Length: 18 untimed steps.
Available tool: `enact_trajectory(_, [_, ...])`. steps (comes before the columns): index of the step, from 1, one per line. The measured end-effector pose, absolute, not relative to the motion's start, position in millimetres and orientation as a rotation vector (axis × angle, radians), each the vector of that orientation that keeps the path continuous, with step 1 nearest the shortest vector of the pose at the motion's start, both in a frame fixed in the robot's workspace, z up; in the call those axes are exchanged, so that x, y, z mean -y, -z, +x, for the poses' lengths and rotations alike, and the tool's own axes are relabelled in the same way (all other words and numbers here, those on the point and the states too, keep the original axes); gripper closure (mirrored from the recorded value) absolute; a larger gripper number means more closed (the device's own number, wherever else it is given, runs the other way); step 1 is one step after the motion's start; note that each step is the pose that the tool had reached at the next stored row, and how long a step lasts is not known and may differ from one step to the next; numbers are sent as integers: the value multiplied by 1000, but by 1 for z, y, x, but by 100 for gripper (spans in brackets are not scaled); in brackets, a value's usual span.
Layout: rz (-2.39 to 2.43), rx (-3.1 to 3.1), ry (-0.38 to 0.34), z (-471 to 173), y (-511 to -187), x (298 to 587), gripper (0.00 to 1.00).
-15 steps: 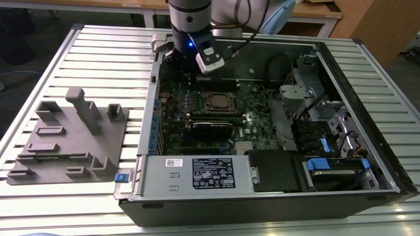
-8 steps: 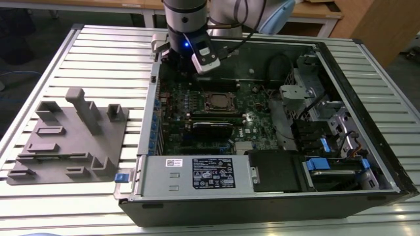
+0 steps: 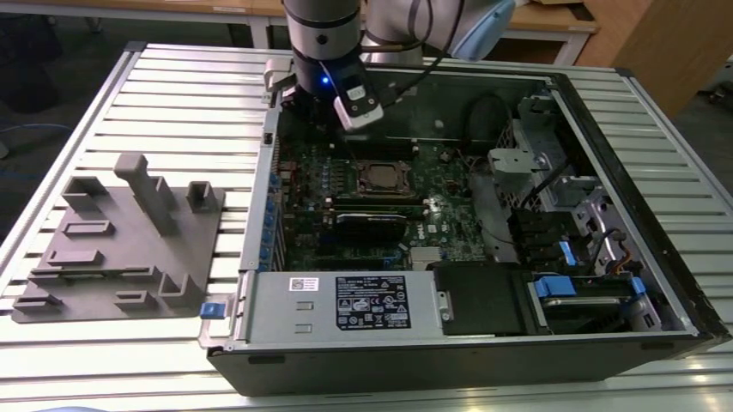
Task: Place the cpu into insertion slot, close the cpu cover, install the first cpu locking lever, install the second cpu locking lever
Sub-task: 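Install the first cpu locking lever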
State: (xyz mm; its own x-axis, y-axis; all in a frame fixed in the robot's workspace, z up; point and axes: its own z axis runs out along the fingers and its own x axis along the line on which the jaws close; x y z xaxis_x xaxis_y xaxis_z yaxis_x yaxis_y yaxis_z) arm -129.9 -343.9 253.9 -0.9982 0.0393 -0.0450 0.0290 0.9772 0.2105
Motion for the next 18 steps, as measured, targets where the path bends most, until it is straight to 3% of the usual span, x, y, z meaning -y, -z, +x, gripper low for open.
enact_trajectory(3, [53, -3074, -337, -130, -253, 344, 89])
enact_trajectory(7, [55, -3065, -415, -130, -253, 344, 89])
enact_trajectory(18, [55, -3065, -416, -130, -250, 343, 89])
